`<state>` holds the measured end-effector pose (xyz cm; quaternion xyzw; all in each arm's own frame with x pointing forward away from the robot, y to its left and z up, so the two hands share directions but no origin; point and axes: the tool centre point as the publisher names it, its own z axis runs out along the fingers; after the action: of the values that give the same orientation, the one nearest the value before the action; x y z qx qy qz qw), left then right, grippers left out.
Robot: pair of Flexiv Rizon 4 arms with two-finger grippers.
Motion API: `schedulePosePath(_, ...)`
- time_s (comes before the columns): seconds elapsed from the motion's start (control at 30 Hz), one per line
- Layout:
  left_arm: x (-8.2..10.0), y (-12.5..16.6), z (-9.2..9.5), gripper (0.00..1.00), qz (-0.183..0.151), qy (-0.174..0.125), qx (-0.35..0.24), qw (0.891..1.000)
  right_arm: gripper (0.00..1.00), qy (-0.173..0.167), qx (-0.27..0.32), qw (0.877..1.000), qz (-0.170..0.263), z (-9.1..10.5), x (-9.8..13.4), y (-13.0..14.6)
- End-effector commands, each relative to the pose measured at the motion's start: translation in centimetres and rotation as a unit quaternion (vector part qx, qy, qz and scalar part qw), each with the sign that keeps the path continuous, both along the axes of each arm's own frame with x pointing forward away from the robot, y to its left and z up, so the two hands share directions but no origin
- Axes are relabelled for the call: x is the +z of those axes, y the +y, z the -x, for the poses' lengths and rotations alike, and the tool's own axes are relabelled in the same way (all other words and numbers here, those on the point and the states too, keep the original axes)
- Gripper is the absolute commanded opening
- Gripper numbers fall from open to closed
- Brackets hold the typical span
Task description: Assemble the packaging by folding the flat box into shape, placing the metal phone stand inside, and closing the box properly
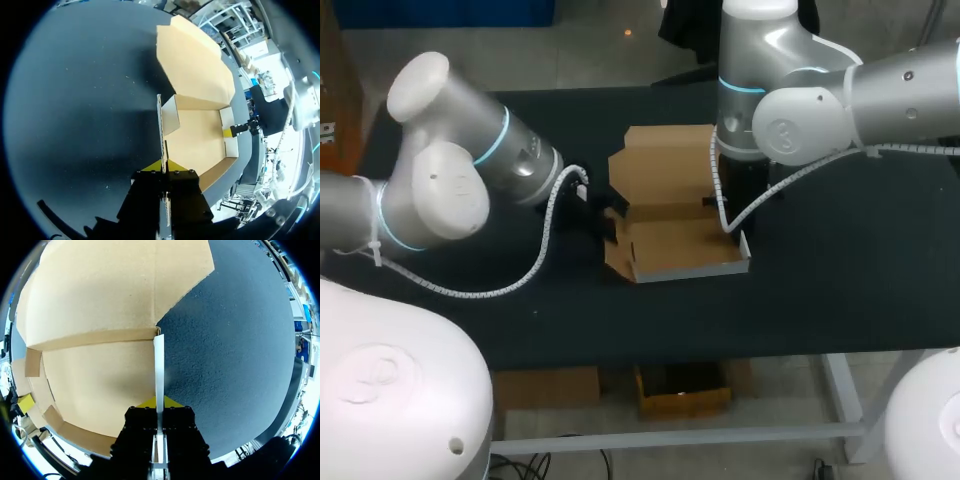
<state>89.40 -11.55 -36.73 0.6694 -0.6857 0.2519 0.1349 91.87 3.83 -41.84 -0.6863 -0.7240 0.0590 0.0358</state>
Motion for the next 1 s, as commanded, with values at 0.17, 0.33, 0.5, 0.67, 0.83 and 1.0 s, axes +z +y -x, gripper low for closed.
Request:
schedulePosePath(0.17, 1.1, -1.7, -0.1, 0.01, -0.109, 0.019, 0.014, 0.994, 0.00, 0.001, 0.000, 1.000, -0.001, 0.0, 0.0, 0.2)
schedulePosePath(0.33, 1.2, -2.2, -0.3, 0.22, -0.136, 0.033, 0.016, 0.990, 0.00, 0.001, 0.000, 1.000, -0.001, 0.0, 0.0, 0.2)
schedulePosePath(0.5, 1.2, -2.5, -0.3, 0.32, -0.157, 0.040, 0.017, 0.987, 0.00, 0.001, 0.000, 1.000, -0.001, 0.0, 0.0, 0.2)
schedulePosePath(0.67, 1.5, -2.6, -0.1, 0.34, -0.158, 0.041, 0.018, 0.986, 0.00, 0.001, 0.000, 1.000, -0.001, 0.0, 0.0, 0.2)
schedulePosePath(0.83, 1.9, -2.3, 0.0, 0.37, -0.151, 0.055, 0.012, 0.987, 0.00, 0.001, 0.000, 1.000, -0.001, 0.0, 0.0, 0.2)
schedulePosePath(1.0, 2.7, -1.4, 0.2, 0.42, -0.138, 0.075, 0.011, 0.987, 0.00, 0.001, 0.000, 1.000, -0.001, 0.0, 0.0, 0.2)
